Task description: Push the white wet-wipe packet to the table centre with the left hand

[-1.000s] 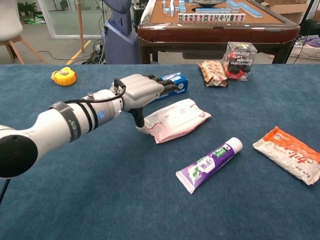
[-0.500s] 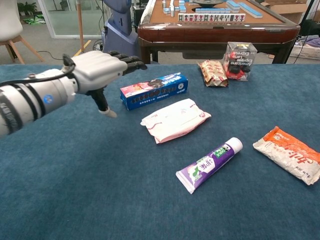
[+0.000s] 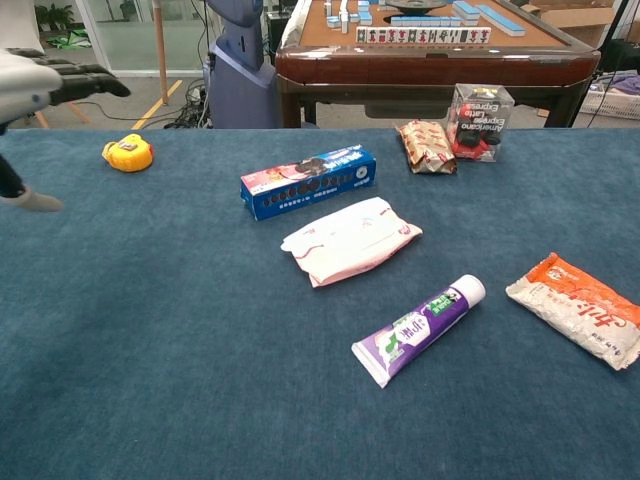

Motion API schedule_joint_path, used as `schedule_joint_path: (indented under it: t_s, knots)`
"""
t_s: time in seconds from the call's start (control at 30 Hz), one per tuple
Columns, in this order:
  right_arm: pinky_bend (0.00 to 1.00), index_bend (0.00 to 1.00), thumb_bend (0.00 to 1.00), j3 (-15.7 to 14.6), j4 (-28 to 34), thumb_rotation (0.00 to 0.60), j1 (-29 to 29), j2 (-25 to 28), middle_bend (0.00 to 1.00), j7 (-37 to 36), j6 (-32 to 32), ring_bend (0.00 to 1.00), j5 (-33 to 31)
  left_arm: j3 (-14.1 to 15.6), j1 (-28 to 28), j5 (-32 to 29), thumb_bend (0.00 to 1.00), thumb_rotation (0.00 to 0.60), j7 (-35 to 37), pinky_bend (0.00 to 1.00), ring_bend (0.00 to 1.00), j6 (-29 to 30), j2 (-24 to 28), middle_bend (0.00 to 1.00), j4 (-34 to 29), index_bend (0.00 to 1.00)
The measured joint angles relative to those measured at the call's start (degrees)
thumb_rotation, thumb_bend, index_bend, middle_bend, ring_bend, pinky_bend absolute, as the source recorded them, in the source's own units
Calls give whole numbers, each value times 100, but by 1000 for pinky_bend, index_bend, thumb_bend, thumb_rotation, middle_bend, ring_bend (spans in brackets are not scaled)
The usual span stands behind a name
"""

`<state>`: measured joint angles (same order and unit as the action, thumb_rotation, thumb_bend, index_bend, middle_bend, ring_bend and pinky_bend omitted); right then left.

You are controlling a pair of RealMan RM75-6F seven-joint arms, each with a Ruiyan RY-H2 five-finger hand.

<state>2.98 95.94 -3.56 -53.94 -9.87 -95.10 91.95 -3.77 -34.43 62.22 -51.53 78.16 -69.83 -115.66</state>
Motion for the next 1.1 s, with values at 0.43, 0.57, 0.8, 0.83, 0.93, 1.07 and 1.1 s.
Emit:
schedule_joint_path:
  t_s: [0.43,0.57,0.8,0.83,0.93,1.07,1.1]
  knots:
    - [435,240,11,-11,113,600,160,-116,222,416,333,77,-122,673,1158,1173,125,600,1195,0,0,811,670,0,-225,0]
    - [435,240,10,-7,118,600,198,-155,222,488,400,77,-160,882,1531,1556,125,600,1602,0,0,1053,759,0,-78,0]
    - [435,240,9,85,87,600,266,-285,222,860,520,77,-435,1042,2086,1926,125,600,2284,13,0,1430,803,0,257,0]
    - [435,240,9,114,79,600,286,-312,223,940,570,77,-544,1042,2125,1952,125,600,2383,13,0,1466,801,0,301,0]
    - [435,240,10,189,58,600,345,-365,223,1057,728,77,-806,1012,2272,2020,125,600,2743,13,0,1578,801,0,486,0]
    - [435,240,10,246,11,600,428,-392,223,1091,937,77,-1000,944,2427,2021,125,600,3141,13,0,1624,803,0,807,0]
    - [435,240,10,253,-4,600,445,-395,224,1091,979,77,-1035,923,2454,1984,125,600,3216,13,0,1580,812,0,910,0]
